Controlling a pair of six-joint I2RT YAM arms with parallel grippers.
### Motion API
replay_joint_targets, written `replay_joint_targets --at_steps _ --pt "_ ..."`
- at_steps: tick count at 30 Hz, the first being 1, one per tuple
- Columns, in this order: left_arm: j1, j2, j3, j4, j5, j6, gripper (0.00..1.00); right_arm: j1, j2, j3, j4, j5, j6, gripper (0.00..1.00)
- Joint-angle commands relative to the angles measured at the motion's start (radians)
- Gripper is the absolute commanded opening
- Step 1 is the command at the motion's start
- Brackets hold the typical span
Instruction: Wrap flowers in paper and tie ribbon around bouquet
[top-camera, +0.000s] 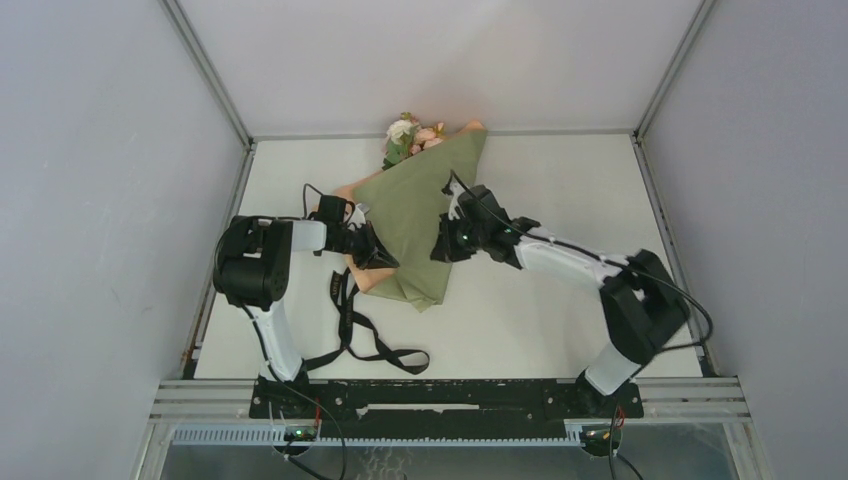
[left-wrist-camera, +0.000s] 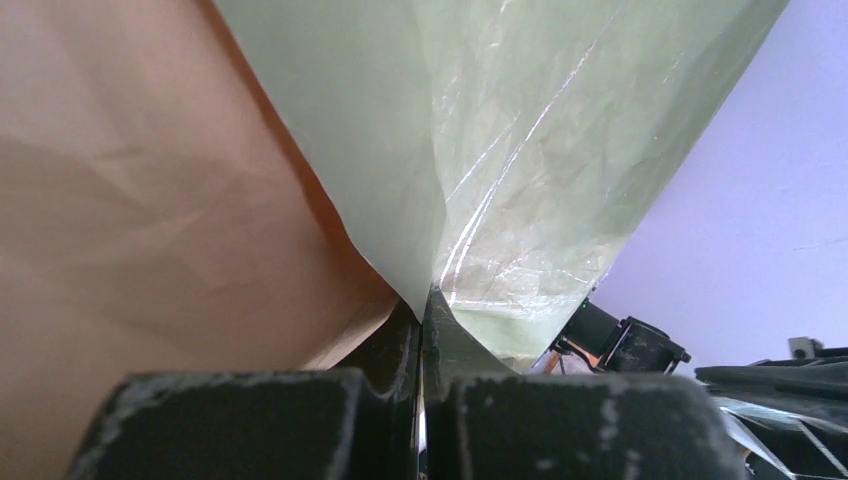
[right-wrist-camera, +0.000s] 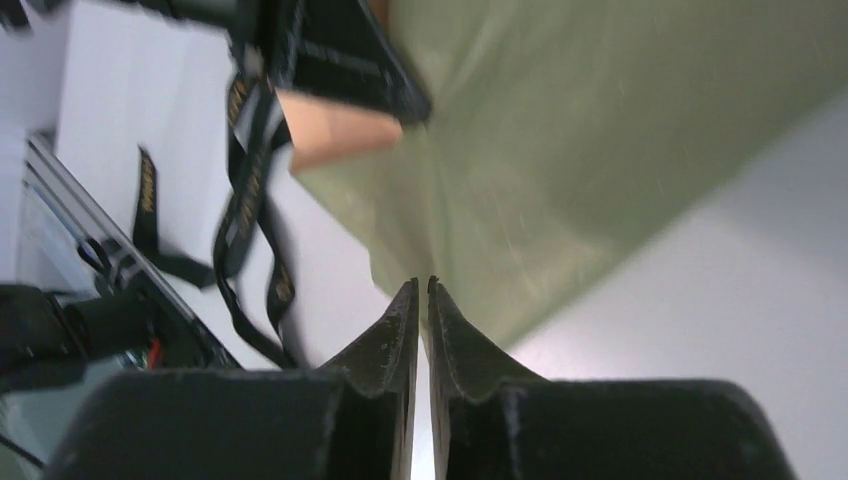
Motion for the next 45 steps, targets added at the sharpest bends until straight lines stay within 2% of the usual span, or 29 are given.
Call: replay_joint_targets --at_steps 1,6,8,10,14,16,19,22,27,31,35,36,37,38,39,41,42,45 --pt "0.008 -0.018 0.017 -0.011 -0.153 0.066 0.00 0.001 0.206 0.188 0.118 -0.108 0.075 0.12" --pt "0.007 -0.046 0.055 -0.072 -0.181 0.105 0.00 -0.030 0.435 0.270 0.132 -0.112 0.181 0.04" --pt "0.008 -0.067 0.080 -0.104 -0.185 0.130 0.04 -0.048 0.499 0.269 0.126 -0.112 0.211 0.02" --pt "0.008 -0.095 0.116 -0.148 -0.178 0.165 0.13 -0.053 0.548 0.270 0.112 -0.109 0.223 0.00" --pt "0.041 -0.172 0.215 -0.326 -0.186 0.293 0.46 -0.047 0.550 0.228 0.109 -0.080 0.234 0.00" --pt "0.118 -0.226 0.217 -0.352 -0.203 0.289 0.62 -0.048 0.536 0.221 0.099 -0.059 0.234 0.00" --pt "0.253 -0.268 0.167 -0.319 -0.256 0.251 0.76 -0.048 0.526 0.220 0.104 -0.061 0.238 0.00" --pt "0.294 -0.236 0.121 -0.308 -0.295 0.252 0.79 -0.042 0.527 0.220 0.116 -0.077 0.243 0.00" --pt "0.293 -0.093 0.112 -0.276 -0.165 0.186 0.79 -0.037 0.527 0.220 0.119 -0.085 0.246 0.00" --pt "0.287 -0.030 0.122 -0.205 -0.113 0.164 0.78 -0.036 0.520 0.220 0.116 -0.081 0.241 0.00" --pt "0.259 -0.036 0.138 -0.132 -0.047 0.190 0.72 -0.039 0.528 0.220 0.116 -0.085 0.249 0.00" --pt "0.251 -0.039 0.145 -0.134 -0.044 0.200 0.67 -0.040 0.529 0.220 0.116 -0.084 0.254 0.00" --pt "0.248 -0.044 0.146 -0.129 -0.042 0.203 0.59 -0.040 0.530 0.220 0.118 -0.085 0.258 0.00" --pt "0.245 -0.047 0.143 -0.124 -0.036 0.202 0.46 -0.039 0.531 0.220 0.121 -0.085 0.262 0.00" --pt "0.244 -0.052 0.138 -0.118 -0.030 0.198 0.39 -0.038 0.530 0.220 0.123 -0.086 0.265 0.00" --pt "0.242 -0.074 0.128 -0.118 -0.015 0.194 0.10 -0.040 0.531 0.220 0.128 -0.086 0.273 0.00" --pt "0.240 -0.093 0.119 -0.119 -0.006 0.197 0.01 -0.041 0.532 0.220 0.130 -0.086 0.276 0.00" --pt "0.211 -0.187 0.108 -0.148 0.008 0.254 0.00 -0.045 0.536 0.220 0.132 -0.093 0.288 0.00"
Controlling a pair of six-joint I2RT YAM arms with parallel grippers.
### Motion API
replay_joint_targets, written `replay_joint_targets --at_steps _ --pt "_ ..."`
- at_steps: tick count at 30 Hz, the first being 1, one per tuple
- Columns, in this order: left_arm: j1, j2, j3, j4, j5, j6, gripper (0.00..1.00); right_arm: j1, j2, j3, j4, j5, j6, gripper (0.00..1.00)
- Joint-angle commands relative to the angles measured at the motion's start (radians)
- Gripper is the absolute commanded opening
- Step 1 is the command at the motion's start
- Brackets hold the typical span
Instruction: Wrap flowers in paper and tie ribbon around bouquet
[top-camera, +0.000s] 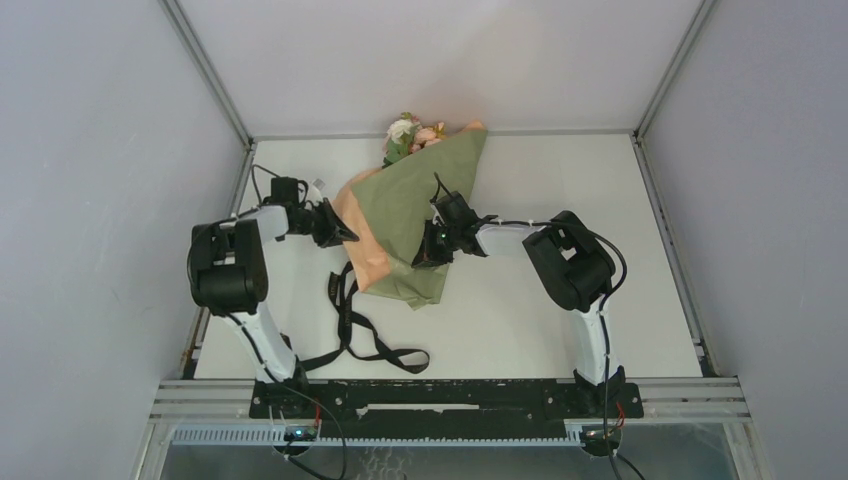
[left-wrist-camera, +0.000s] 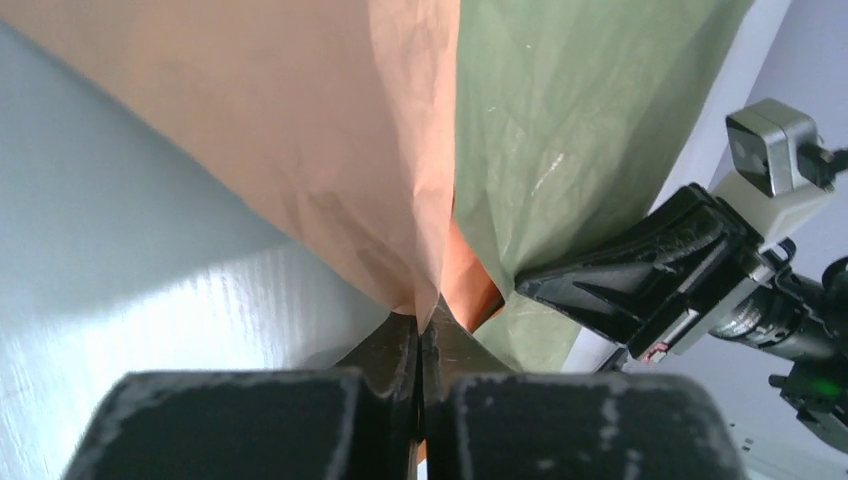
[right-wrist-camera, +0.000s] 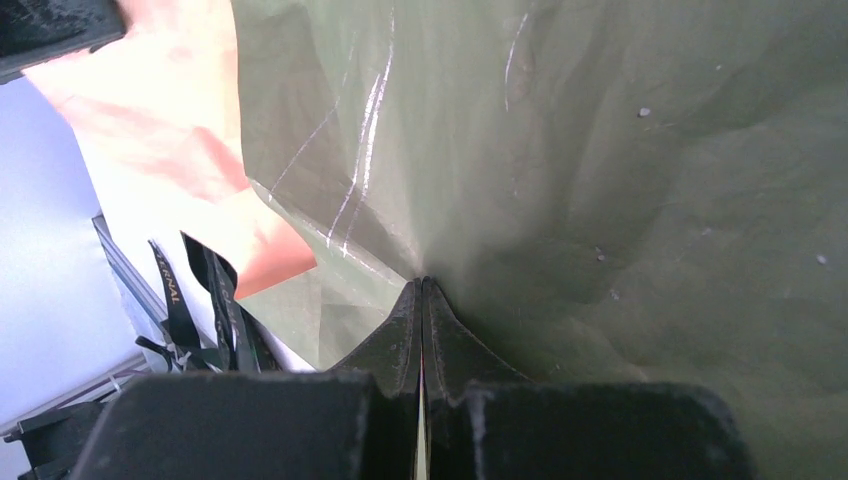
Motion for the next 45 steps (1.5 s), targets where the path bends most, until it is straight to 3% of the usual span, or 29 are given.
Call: replay_joint_targets --at_steps 1,10,19,23,31,36,42,45 --pt "-0.044 -0.173 -0.021 -0.024 0.054 0.096 0.00 -0.002 0.008 -0.023 -0.027 0.042 0.015 0.00" --pt "-0.311 -0.346 0.082 -0.231 0.005 0.261 0.00 -0.017 0.015 -0.071 0.083 -0.039 0.097 0.00" --pt "-0.524 -0.151 0.330 -0.236 -0.045 0.257 0.00 -0.023 -0.025 -0.167 0.229 -0.123 0.199 0.00" --pt "-0.532 -0.016 0.470 -0.239 -0.125 0.239 0.00 -0.026 -0.083 -0.221 0.288 -0.123 0.241 0.00" --pt "-0.547 0.169 0.559 -0.244 -0.195 0.258 0.00 -0.007 -0.245 -0.357 0.311 -0.035 0.302 0.00" --pt "-0.570 0.213 0.552 -0.241 -0.231 0.289 0.00 0.001 -0.362 -0.444 0.275 -0.012 0.316 0.00" --pt "-0.581 0.239 0.539 -0.236 -0.250 0.302 0.00 -0.035 -0.523 -0.517 0.099 0.077 0.216 0.05" --pt "-0.592 0.219 0.524 -0.235 -0.258 0.319 0.00 -0.087 -0.491 -0.531 0.119 0.030 0.176 0.07"
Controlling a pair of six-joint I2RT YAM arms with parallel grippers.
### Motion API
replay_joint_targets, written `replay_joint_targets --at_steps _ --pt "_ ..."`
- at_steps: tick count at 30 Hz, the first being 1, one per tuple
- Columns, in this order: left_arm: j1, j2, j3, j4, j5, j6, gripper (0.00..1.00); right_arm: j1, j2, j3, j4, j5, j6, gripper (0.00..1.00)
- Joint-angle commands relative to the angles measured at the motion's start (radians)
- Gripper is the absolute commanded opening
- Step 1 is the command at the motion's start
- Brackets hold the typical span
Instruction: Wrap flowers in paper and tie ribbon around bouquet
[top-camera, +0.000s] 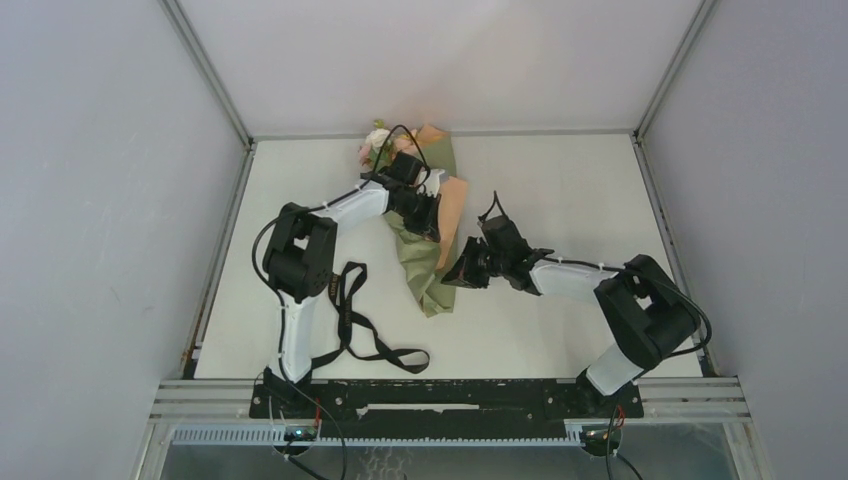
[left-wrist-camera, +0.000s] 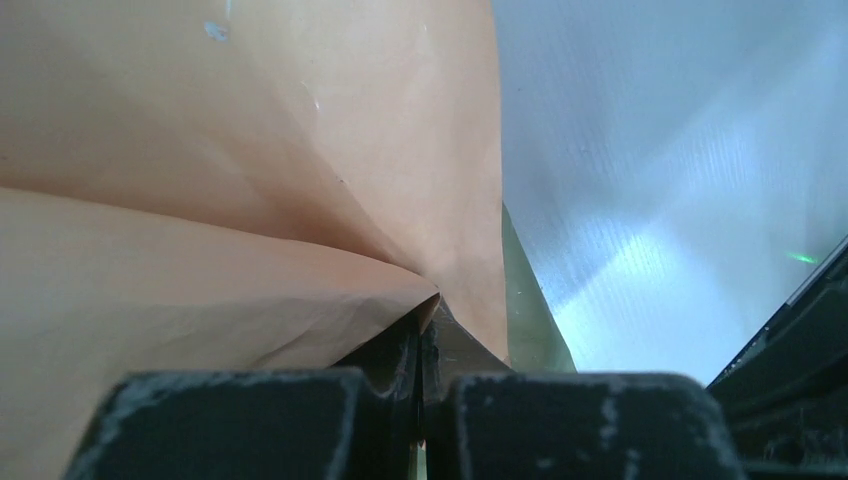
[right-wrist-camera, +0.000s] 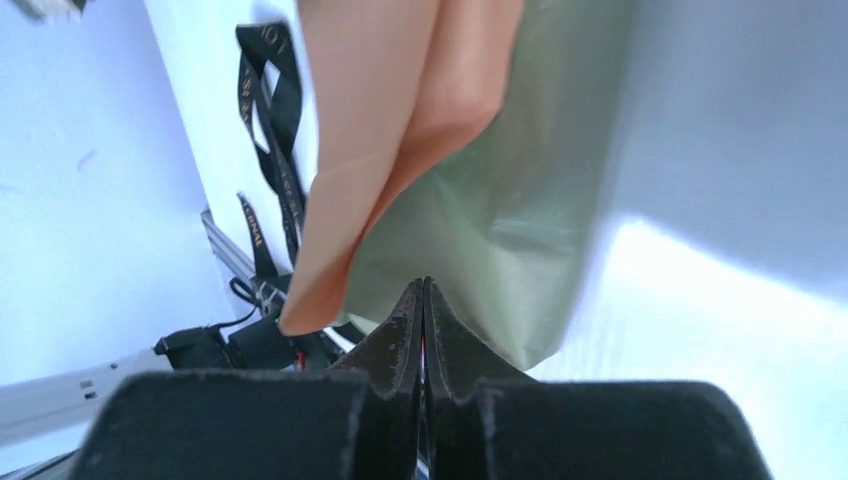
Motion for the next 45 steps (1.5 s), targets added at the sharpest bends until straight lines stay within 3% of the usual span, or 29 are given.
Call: replay_joint_targets --at_steps 1,8,14,22,28,33,36,39,41,45 --pt "-0.020 -0.032 0.016 0.018 -0.022 0.048 0.00 -0.070 0.035 -0.013 -0.001 -0.014 -0.077 0.06" --pt "-0.079 -0.138 0.009 0.015 -0.014 0.046 0.00 -0.079 0.278 0.021 0.189 -0.103 -0.009 0.02" --pt "-0.112 -0.125 0.036 0.022 0.020 0.025 0.00 -0.044 0.301 0.018 0.225 -0.109 0.018 0.00" --pt "-0.114 0.044 0.095 0.009 -0.061 0.054 0.00 -0.011 0.200 -0.003 0.184 -0.083 0.019 0.00" --pt "-0.125 0.076 0.072 0.007 -0.087 0.098 0.00 -0.029 0.006 -0.080 0.076 -0.089 0.015 0.05" --pt "-0.131 0.046 0.028 0.031 -0.145 0.161 0.03 -0.146 -0.205 -0.089 -0.263 0.005 -0.153 0.15" --pt "-0.145 0.027 0.007 0.035 -0.204 0.235 0.06 -0.295 -0.252 -0.083 -0.268 -0.035 -0.229 0.26" --pt "-0.163 0.014 -0.009 0.041 -0.269 0.283 0.08 -0.422 -0.144 0.039 -0.208 -0.098 -0.281 0.34" --pt "-0.167 0.013 -0.010 0.040 -0.284 0.288 0.09 -0.441 -0.007 0.183 -0.200 -0.128 -0.323 0.39" --pt "-0.173 0.014 -0.008 0.035 -0.306 0.294 0.11 -0.427 0.251 0.395 -0.058 -0.284 -0.275 0.39"
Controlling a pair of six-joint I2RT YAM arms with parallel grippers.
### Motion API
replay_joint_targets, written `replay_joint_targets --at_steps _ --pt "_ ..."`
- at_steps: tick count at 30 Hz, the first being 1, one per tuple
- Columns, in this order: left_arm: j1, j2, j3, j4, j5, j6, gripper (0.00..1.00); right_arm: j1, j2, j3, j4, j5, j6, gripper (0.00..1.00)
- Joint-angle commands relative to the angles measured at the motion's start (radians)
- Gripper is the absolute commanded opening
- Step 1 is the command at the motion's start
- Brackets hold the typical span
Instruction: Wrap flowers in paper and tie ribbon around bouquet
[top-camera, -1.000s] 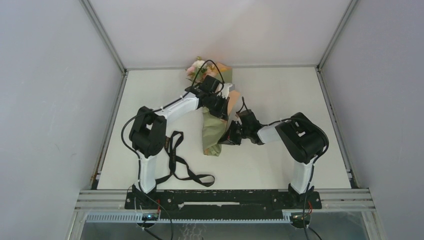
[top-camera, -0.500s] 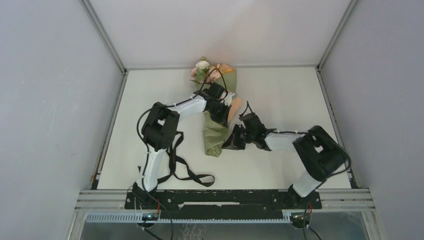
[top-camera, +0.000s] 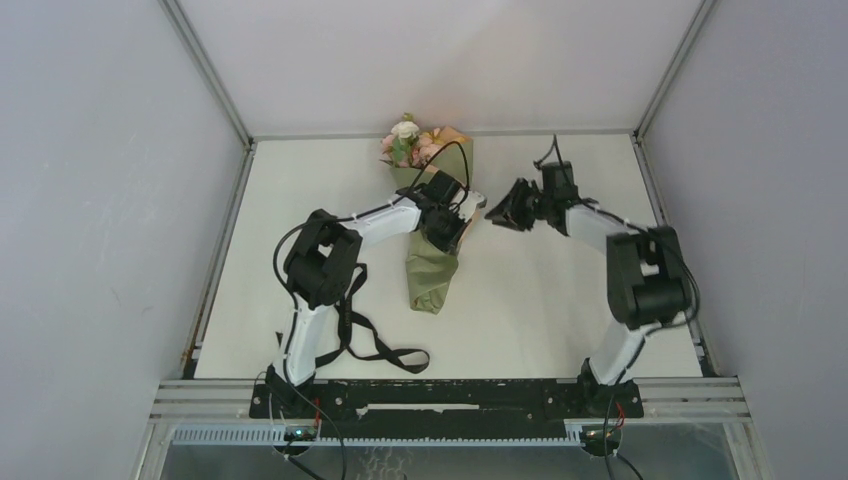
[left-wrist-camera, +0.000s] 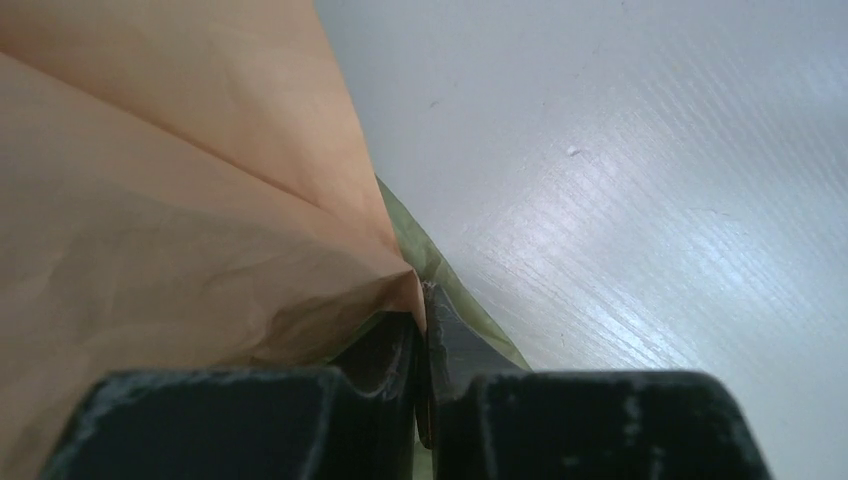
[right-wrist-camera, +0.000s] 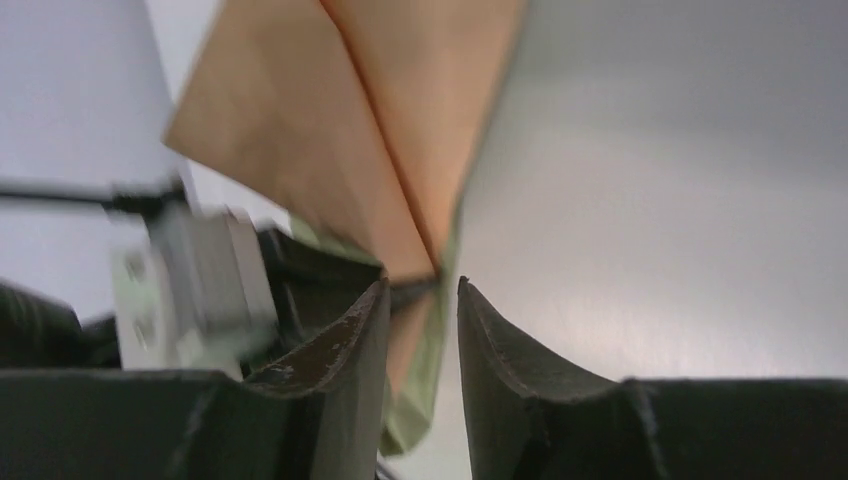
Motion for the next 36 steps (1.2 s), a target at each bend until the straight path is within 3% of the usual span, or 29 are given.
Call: replay_joint_targets --at_steps 1,5,9,11,15,19,24,29,36 --pt "-0.002 -0.036 -0.025 0.005 -0.096 0.065 0.12 0.031 0.200 0.171 0.194 -0.171 0.005 0.36" --pt "-0.016 -0.033 -0.011 0.002 -0.145 0.108 0.23 0.046 0.397 0.278 0.336 -0.249 0.112 0.25" --pt "-0.042 -0.031 0.018 -0.016 -0.195 0.212 0.57 0.070 0.514 0.369 0.266 -0.229 0.155 0.15" --pt "-0.054 -0.028 0.016 -0.016 -0.226 0.271 0.69 0.059 0.515 0.361 0.217 -0.194 0.160 0.13" --pt "-0.083 -0.022 -0.018 -0.038 -0.251 0.391 0.82 0.004 0.425 0.291 0.214 -0.182 0.126 0.16" --pt "-0.125 -0.029 -0.056 -0.044 -0.304 0.532 0.81 -0.057 0.347 0.308 0.163 -0.231 0.014 0.26" --pt "-0.128 -0.019 -0.041 -0.053 -0.294 0.549 0.78 -0.056 0.338 0.438 0.014 -0.313 -0.130 0.46" --pt "-0.126 -0.015 -0.036 -0.052 -0.293 0.540 0.78 -0.053 0.303 0.413 -0.001 -0.211 -0.109 0.67" --pt "-0.116 -0.001 -0.004 -0.086 -0.268 0.545 0.78 -0.057 0.077 0.254 0.083 -0.066 -0.101 0.69"
